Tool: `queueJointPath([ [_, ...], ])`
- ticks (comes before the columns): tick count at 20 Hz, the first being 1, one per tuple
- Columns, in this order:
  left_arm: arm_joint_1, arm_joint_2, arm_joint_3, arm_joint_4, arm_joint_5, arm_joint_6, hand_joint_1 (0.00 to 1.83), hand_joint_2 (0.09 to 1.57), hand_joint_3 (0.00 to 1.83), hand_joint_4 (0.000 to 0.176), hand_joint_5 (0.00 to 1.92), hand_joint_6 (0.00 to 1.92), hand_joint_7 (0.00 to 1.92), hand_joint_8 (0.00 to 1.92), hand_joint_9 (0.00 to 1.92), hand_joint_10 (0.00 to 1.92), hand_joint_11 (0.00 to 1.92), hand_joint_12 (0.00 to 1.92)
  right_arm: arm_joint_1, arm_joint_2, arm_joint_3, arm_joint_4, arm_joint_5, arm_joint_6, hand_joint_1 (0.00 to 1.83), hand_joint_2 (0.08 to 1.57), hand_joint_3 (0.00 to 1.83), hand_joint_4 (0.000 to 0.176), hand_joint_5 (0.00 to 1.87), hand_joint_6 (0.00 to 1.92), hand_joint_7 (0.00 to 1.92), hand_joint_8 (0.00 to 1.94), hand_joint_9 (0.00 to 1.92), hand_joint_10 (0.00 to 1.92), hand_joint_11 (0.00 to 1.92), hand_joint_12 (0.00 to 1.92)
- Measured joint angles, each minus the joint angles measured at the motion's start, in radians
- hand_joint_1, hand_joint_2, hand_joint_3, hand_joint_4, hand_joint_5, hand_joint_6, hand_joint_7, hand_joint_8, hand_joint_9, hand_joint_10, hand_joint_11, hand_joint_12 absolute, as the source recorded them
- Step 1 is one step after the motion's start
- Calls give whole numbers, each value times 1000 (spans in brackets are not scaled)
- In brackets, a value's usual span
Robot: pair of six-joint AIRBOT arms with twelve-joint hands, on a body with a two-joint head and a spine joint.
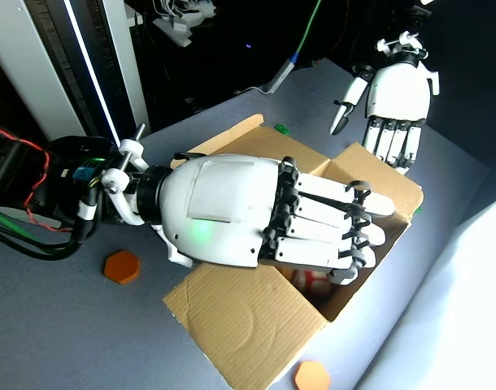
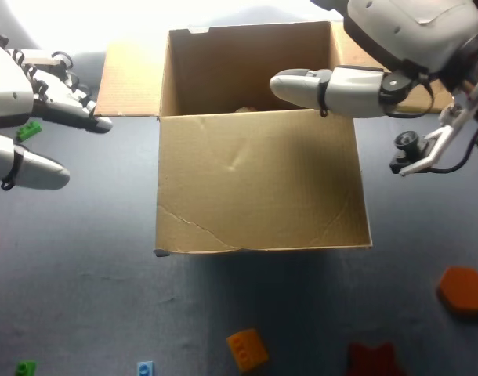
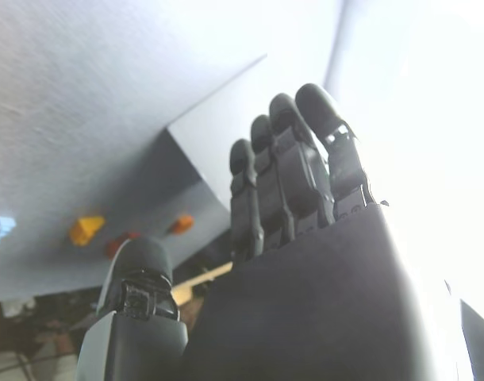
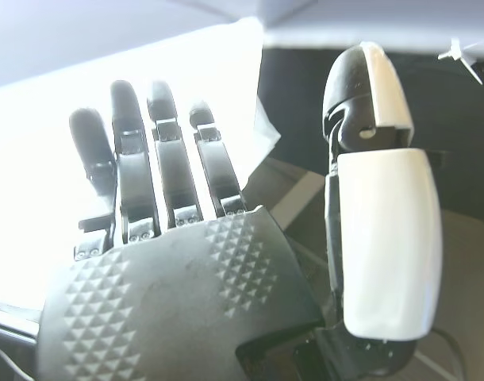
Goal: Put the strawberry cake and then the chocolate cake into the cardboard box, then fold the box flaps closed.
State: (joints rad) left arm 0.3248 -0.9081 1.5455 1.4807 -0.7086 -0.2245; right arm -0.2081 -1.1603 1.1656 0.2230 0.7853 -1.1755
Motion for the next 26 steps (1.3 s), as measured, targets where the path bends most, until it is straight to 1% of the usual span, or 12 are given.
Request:
queueJointPath([
  [2, -11, 1, 0, -10, -3, 0, 0, 1288, 1, 0, 270, 0, 335, 1, 365, 4, 0, 1080, 12, 47, -43, 6, -15, -3, 340, 1061, 7, 0, 253, 7, 378, 2, 265, 449, 0, 1515],
  [3, -22, 2, 0, -16, -2, 0, 0, 1287, 0, 0, 289, 8, 345, 5, 365, 4, 0, 1078, 12, 95, -94, 45, -16, -15, 306, 1069, 6, 0, 247, 3, 363, 0, 238, 427, 0, 1419],
  [5, -48, 7, 0, -18, -2, 0, 0, 1292, 3, 0, 285, 6, 340, 2, 364, 3, 0, 1077, 10, 151, -152, 100, -24, -62, 303, 1081, 3, 0, 223, 0, 342, 0, 226, 347, 0, 1281],
  [8, -122, 8, 6, -6, -13, 0, 0, 1274, 0, 0, 259, 0, 325, 0, 353, 0, 0, 1061, -27, 243, -217, 123, -27, -146, 191, 1122, 8, 0, 183, 0, 315, 0, 221, 250, 0, 1120],
  [12, -182, 9, 3, 63, -36, -13, 0, 1265, 0, 0, 241, 2, 311, 1, 336, 0, 0, 1030, -66, 329, -232, 383, -58, -241, 93, 1155, 13, 0, 165, 0, 296, 0, 234, 201, 0, 1073],
  [14, -226, 9, 2, 129, -45, -29, 0, 1256, 0, 0, 234, 0, 304, 1, 324, 1, 0, 1006, -72, 372, -231, 537, -55, -316, 21, 1171, 8, 0, 164, 1, 297, 1, 247, 171, 0, 1066],
  [16, -276, 13, -17, 168, -53, -32, 0, 1247, 0, 0, 223, 2, 287, 1, 306, 2, 0, 979, -94, 381, -228, 645, -44, -441, 0, 1191, 10, 0, 194, 11, 308, 4, 267, 159, 0, 1097],
  [18, -311, 12, -40, 229, -70, -35, 0, 1240, 0, 0, 209, 0, 276, 0, 303, 1, 0, 962, -121, 375, -224, 676, -52, -534, 0, 1201, 9, 0, 189, 7, 310, 2, 275, 153, 0, 1076],
  [20, -334, 0, -56, 262, -89, -37, 0, 1235, 0, 0, 214, 6, 277, 6, 297, 2, 0, 920, -146, 351, -206, 716, -66, -601, 0, 1190, 0, 0, 169, 1, 266, 6, 246, 111, 0, 808],
  [21, -334, -7, -64, 267, -88, -37, 0, 1238, 0, 0, 201, 2, 272, 2, 284, 1, 0, 895, -146, 338, -197, 757, -70, -650, 0, 1183, 0, 0, 178, 5, 270, 10, 245, 107, 0, 776],
  [23, -334, -21, -76, 290, -93, -39, 0, 1238, 0, 0, 215, 5, 296, 6, 299, 6, 0, 902, -146, 322, -170, 811, -110, -761, 0, 1196, 4, 0, 180, 3, 255, 0, 234, 84, 0, 797],
  [26, -332, -40, -86, 306, -94, -42, 0, 1229, 0, 0, 224, 6, 306, 6, 320, 11, 0, 953, -182, 308, -165, 840, -169, -854, 0, 1213, 11, 0, 155, 0, 236, 0, 216, 74, 0, 800],
])
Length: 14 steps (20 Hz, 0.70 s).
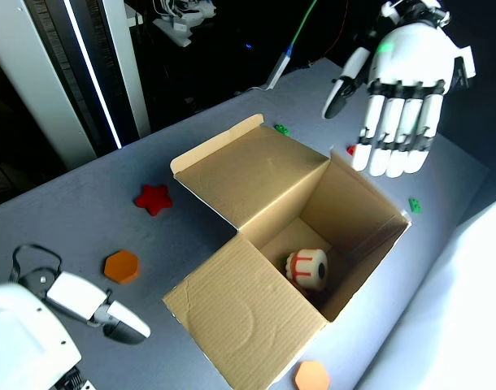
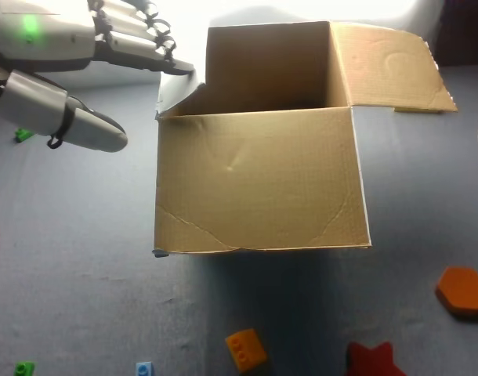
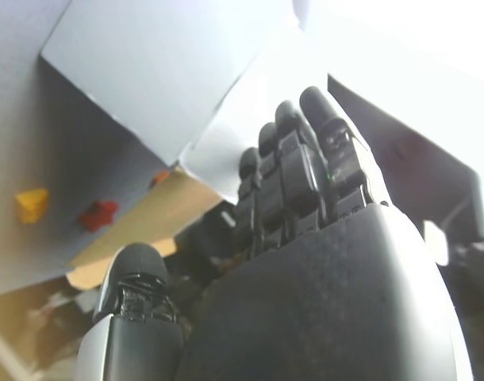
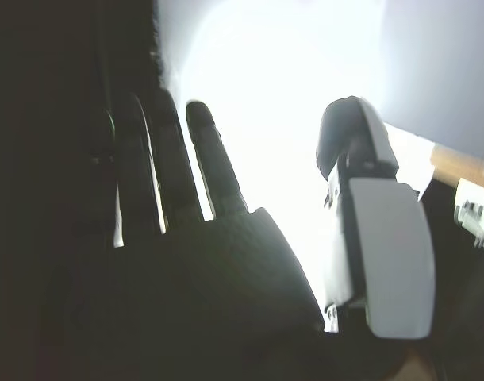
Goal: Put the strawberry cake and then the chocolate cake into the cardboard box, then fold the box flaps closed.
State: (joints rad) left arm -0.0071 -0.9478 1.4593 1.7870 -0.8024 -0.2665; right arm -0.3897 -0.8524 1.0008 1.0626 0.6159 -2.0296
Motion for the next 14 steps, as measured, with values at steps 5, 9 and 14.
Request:
queueJointPath([
  [5, 36, -45, -2, 26, 1, 5, 0, 1238, 1, 0, 231, 4, 297, 0, 304, 1, 0, 914, -20, -25, -3, -18, -114, -42, 0, 1209, 4, 0, 142, 1, 233, 0, 226, 59, 0, 863],
  [9, 71, -72, -2, 56, 3, 18, 0, 1239, 1, 0, 256, 11, 316, 7, 317, 5, 0, 922, -33, -37, -3, -208, -197, 139, 0, 1202, 0, 0, 156, 3, 245, 1, 250, 47, 0, 869],
  [14, 112, -73, -2, 29, 26, 32, 0, 1242, 1, 0, 255, 6, 315, 3, 314, 3, 0, 941, -40, -50, -4, -407, -182, 323, 0, 1206, 0, 0, 195, 12, 269, 4, 275, 36, 0, 902],
])
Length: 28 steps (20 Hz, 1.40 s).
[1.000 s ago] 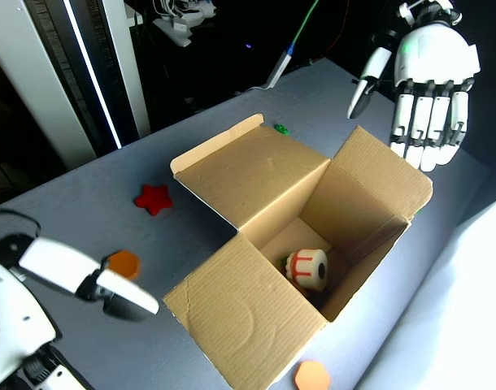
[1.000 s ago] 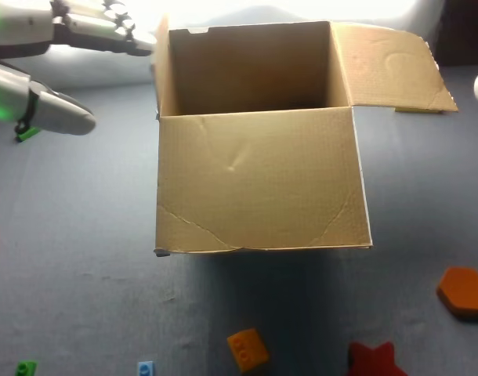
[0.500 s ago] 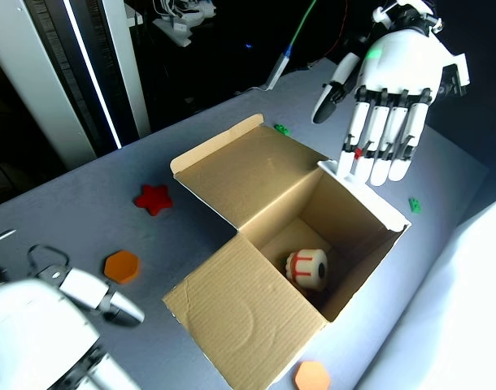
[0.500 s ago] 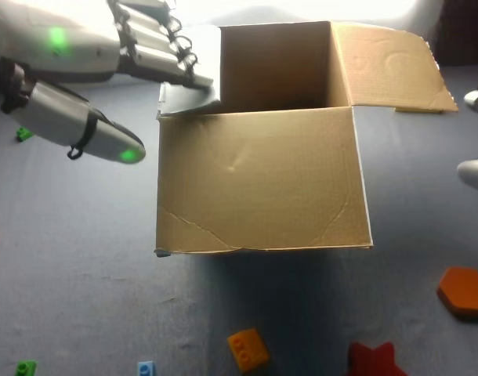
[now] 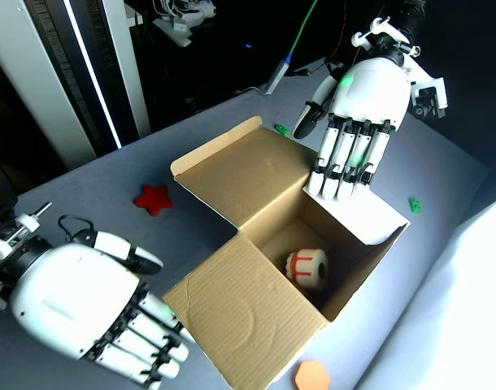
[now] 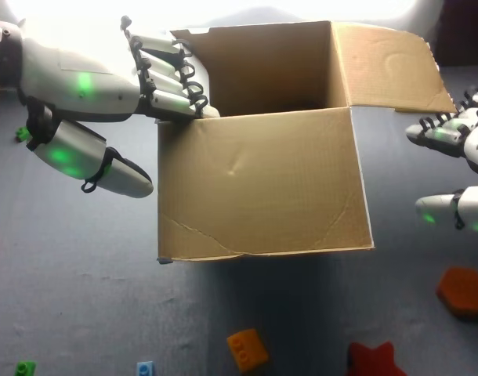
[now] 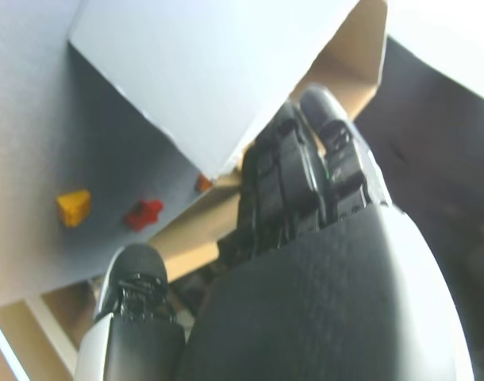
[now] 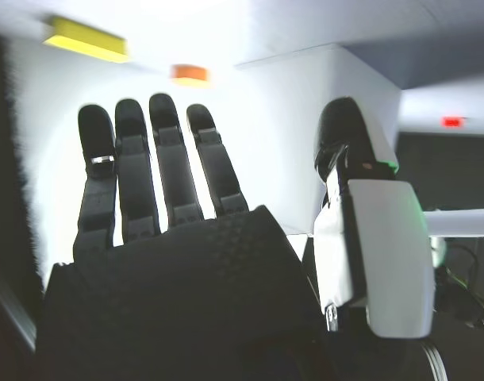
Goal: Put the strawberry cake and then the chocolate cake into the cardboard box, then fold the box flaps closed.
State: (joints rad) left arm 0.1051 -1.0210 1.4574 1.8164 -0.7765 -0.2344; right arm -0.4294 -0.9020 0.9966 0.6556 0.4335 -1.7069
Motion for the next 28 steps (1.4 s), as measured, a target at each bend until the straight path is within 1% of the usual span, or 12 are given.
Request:
queueJointPath([
  [4, 3, -2, 0, -6, 2, 1, 0, 1247, 2, 0, 260, 6, 324, 4, 324, 5, 0, 956, 17, 21, -13, -41, 33, 55, 0, 1202, 0, 0, 194, 8, 262, 1, 276, 31, 0, 882],
  [6, -18, -4, 1, 19, -1, 1, 0, 1246, 1, 0, 272, 6, 318, 0, 332, 6, 0, 987, 53, 47, -33, -88, 49, 86, 8, 1204, 0, 0, 197, 8, 260, 2, 284, 31, 0, 890],
  [10, -75, -6, 36, 55, -23, -29, 0, 1250, 1, 0, 267, 2, 311, 0, 331, 3, 0, 965, 155, 87, -100, -111, 85, 87, 0, 1200, 0, 0, 185, 4, 275, 6, 304, 33, 0, 922],
  [13, -116, -2, 67, 87, -24, -47, 0, 1245, 0, 0, 265, 0, 318, 2, 336, 3, 0, 982, 215, 80, -119, -110, 56, 87, 0, 1195, 0, 0, 176, 1, 261, 0, 293, 27, 0, 926],
  [15, -151, 14, 74, 112, -24, -56, 0, 1240, 0, 0, 260, 0, 322, 2, 335, 2, 0, 968, 249, 52, -124, -108, 28, 86, 0, 1199, 0, 0, 181, 4, 266, 2, 286, 23, 0, 921],
  [17, -167, 28, 86, 110, -23, -62, 0, 1241, 0, 0, 260, 1, 321, 2, 333, 1, 0, 961, 266, 21, -130, -110, 4, 84, 0, 1200, 0, 0, 180, 2, 271, 3, 290, 22, 0, 878],
  [19, -167, 42, 100, 135, -24, -71, 0, 1247, 1, 0, 253, 0, 316, 0, 332, 0, 0, 948, 270, -2, -135, -115, -6, 84, 0, 1210, 3, 0, 156, 3, 270, 2, 284, 17, 0, 853],
  [20, -164, 54, 106, 147, -23, -77, 0, 1245, 0, 0, 263, 3, 326, 3, 346, 5, 0, 988, 270, -13, -135, -114, -11, 82, 4, 1214, 3, 0, 149, 1, 265, 0, 274, 12, 0, 833],
  [21, -151, 67, 111, 138, -19, -80, 0, 1246, 1, 0, 262, 2, 326, 2, 349, 5, 0, 995, 270, -24, -134, -111, -15, 75, 16, 1212, 1, 0, 149, 1, 264, 0, 274, 11, 0, 833],
  [23, -134, 84, 112, 156, -20, -82, 0, 1252, 2, 0, 267, 3, 330, 4, 354, 5, 0, 984, 269, -38, -134, -102, -16, 49, 32, 1214, 2, 0, 159, 3, 264, 0, 277, 10, 0, 875],
  [26, -77, 105, 99, 156, -37, -85, 0, 1255, 1, 0, 286, 5, 337, 1, 340, 1, 0, 961, 259, -64, -131, -35, -29, -22, 3, 1216, 2, 0, 167, 5, 266, 3, 271, 6, 0, 940],
  [28, -39, 121, 86, 153, -46, -84, 0, 1258, 1, 0, 278, 0, 330, 1, 345, 5, 0, 972, 246, -65, -129, -38, -26, -23, 0, 1222, 3, 0, 159, 3, 257, 4, 258, 7, 0, 904],
])
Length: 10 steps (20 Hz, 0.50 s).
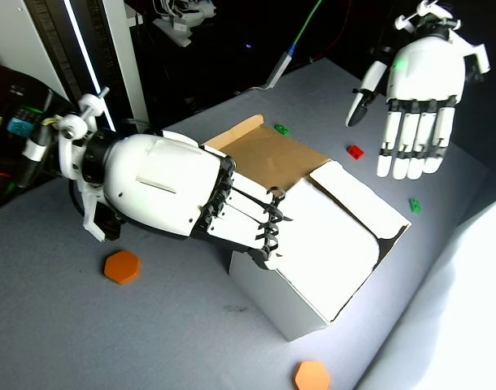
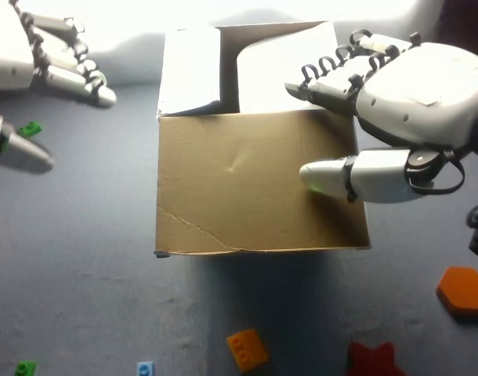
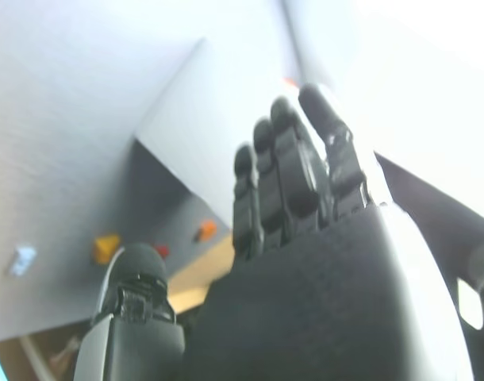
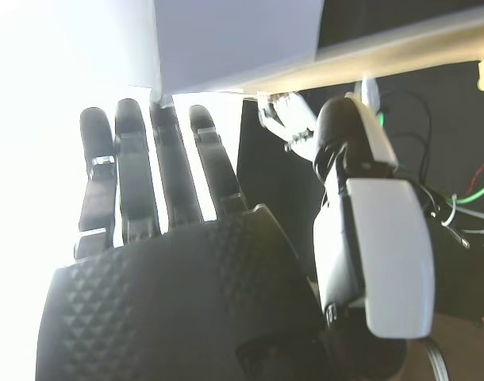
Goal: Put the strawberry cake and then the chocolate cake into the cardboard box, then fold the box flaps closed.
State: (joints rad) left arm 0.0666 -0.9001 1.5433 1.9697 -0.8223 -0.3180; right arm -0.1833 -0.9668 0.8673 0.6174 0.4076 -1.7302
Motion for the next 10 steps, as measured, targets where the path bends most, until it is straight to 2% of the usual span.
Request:
queueJointPath([
  [2, 43, 14, -18, -2, -9, -1, 0, 1253, 0, 0, 275, 4, 305, 0, 339, 3, 0, 993, -16, -2, 2, -5, 9, -3, 0, 1216, 0, 0, 168, 5, 266, 3, 275, 13, 0, 978],
  [4, 83, 31, -56, -6, -16, 5, 0, 1252, 0, 0, 261, 0, 300, 4, 328, 0, 0, 953, -21, -2, 2, -9, 16, -4, 0, 1216, 0, 0, 156, 0, 250, 1, 262, 6, 0, 917],
  [10, 201, 61, -176, -81, -35, 57, 0, 1248, 0, 0, 258, 3, 318, 4, 332, 2, 0, 936, 2, 23, -3, -4, -2, 11, 8, 1220, 1, 0, 152, 0, 250, 1, 260, 4, 0, 955],
])
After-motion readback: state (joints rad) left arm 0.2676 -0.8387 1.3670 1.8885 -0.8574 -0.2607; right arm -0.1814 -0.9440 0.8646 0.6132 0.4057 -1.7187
